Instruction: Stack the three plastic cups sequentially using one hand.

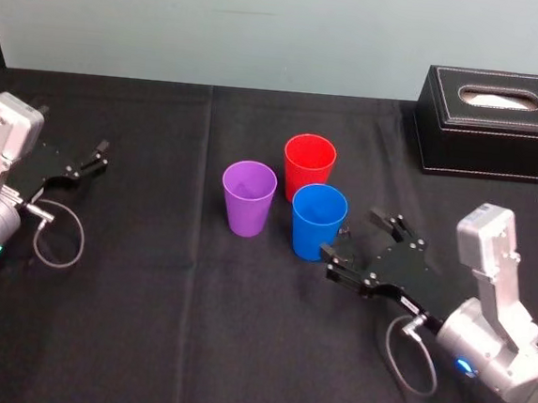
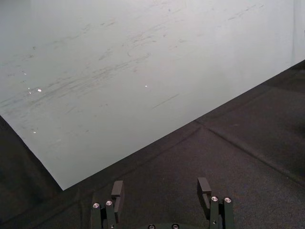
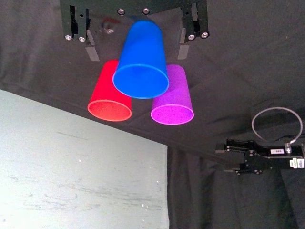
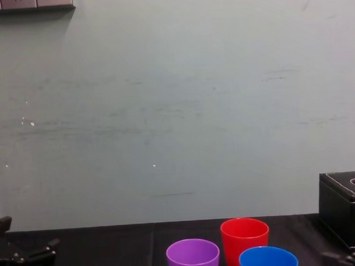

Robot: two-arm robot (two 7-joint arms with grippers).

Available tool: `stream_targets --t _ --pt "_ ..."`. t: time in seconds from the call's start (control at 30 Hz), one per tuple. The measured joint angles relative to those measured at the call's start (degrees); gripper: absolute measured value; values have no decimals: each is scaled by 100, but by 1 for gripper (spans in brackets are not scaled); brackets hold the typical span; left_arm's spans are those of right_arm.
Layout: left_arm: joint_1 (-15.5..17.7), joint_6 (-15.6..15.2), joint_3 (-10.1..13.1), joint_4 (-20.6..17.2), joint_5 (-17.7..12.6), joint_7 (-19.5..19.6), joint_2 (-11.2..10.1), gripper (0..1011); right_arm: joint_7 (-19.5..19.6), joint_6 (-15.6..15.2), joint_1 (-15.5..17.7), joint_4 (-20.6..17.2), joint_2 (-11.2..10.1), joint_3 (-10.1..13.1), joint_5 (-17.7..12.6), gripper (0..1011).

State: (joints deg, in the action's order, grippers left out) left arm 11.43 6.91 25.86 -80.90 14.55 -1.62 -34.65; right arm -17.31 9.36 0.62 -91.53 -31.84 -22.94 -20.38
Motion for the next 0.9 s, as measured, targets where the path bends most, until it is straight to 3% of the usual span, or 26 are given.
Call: stream_targets --t 0.47,0.9 --pt "0 0 0 0 0 0 0 1005 -216 -274 -493 593 623 -106 87 1003" --pt "0 0 0 0 0 0 0 1005 -291 -342 -813 991 1010 -90 257 1003"
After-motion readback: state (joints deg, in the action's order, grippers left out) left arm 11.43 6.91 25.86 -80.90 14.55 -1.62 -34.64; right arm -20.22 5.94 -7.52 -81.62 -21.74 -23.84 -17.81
